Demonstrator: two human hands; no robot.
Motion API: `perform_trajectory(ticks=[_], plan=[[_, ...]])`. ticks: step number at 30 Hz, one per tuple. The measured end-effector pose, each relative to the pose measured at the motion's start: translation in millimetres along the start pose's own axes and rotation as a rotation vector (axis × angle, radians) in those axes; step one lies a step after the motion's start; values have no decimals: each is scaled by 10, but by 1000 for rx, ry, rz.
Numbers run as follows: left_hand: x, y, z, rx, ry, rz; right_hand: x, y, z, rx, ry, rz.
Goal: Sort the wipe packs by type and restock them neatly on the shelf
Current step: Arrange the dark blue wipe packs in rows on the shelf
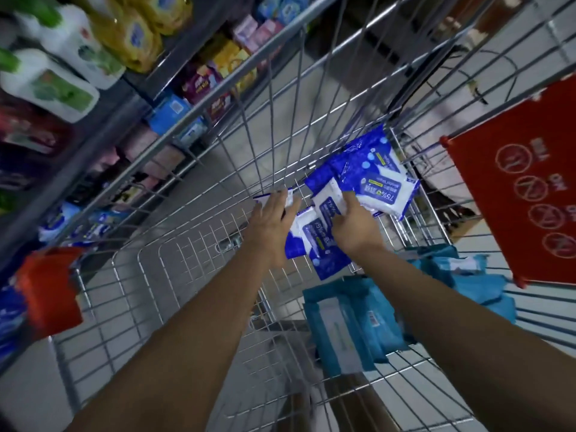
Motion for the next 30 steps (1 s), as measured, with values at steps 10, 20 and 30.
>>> perform_trajectory(ticks=[10, 20, 30], plan=[[-162, -103, -300, -133, 125, -145, -667, -314, -406, -9, -141, 27], [-4, -1515, -1750, -203, -775, -175, 212, -1223, -1148, 185, -73, -124], [822, -3416, -3224, -491, -825, 208, 2090, -2997, -1393, 158, -204, -368]])
Point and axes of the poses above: each hand's wrist, its own y-axis towards the middle knuckle, its own z-axis out of the palm, x = y × z, the point moved 5 cm from there along y, towards the middle knuckle, and after that the axes turned 10 degrees about -y, right-handed, at the moved point
